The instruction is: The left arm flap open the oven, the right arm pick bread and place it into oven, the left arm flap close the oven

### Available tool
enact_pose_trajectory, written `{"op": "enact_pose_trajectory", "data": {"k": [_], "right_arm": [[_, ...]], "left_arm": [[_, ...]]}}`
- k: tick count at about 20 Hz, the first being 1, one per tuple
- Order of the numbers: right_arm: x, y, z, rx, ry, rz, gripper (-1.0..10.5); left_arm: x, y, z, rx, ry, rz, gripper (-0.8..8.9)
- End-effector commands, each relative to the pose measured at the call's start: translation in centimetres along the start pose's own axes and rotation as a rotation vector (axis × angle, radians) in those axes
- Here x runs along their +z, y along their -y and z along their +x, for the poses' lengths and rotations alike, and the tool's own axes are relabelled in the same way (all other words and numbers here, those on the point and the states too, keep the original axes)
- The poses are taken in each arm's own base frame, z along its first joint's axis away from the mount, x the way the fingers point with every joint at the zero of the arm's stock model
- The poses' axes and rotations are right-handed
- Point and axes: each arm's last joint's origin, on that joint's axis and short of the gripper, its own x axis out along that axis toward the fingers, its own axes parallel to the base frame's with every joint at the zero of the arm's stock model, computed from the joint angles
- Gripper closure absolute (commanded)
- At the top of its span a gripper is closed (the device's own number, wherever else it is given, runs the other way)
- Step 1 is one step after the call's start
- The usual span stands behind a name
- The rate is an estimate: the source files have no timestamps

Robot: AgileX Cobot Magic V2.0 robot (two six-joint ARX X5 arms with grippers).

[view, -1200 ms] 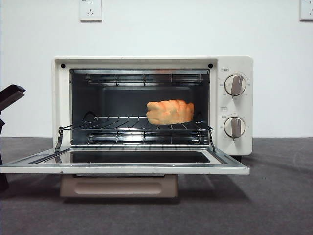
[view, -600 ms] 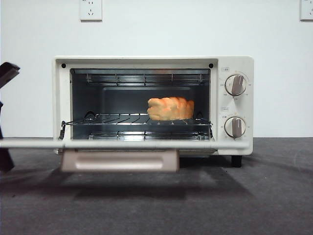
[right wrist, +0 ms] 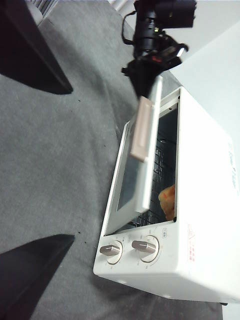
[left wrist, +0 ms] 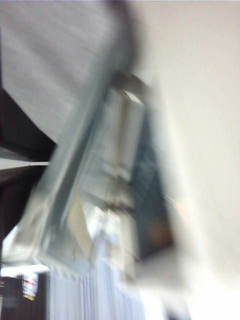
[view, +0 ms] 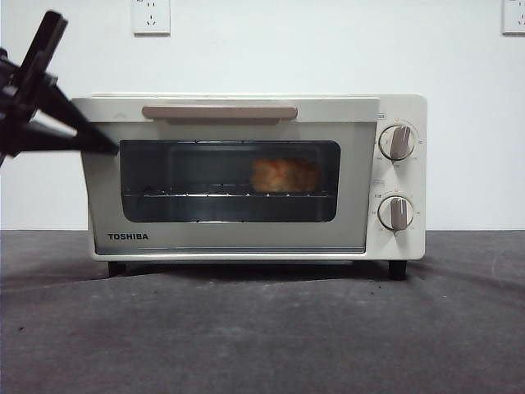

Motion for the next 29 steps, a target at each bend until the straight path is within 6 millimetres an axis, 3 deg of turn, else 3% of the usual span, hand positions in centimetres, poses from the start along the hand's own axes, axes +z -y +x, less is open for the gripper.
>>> {"op": "enact_pose_trajectory", "data": {"k": [1,8,14,21,29], "right_arm": [[0.5,-0.2,-0.3,0.015,0.024,0.001,5.0],[0.5,-0.2,-0.3,0.015,0.024,0.001,5.0],[0.5,-0.3,-0.3,0.022,0.022,-0.035,5.0],[0.5,-0.3,-0.3,0.045,0.014,-0.132,5.0],[0.5,-0.3,-0.3,0.049,0.015,-0.212,5.1]], "left_arm": [[1.2,1.1,0.0,-0.061,0.090,-0.044,7.98],[1.2,3.1,-1.1,-0.153,0.109,0.046,7.98],[-0.1,6.7,-4.2,-0.213,0.189,0.281,7.98],[-4.3,9.5,-8.9,-0.122,0.287,0.562,7.98],[-10.4,9.9,-13.6,0.094,0.383,0.766,7.98]]}}
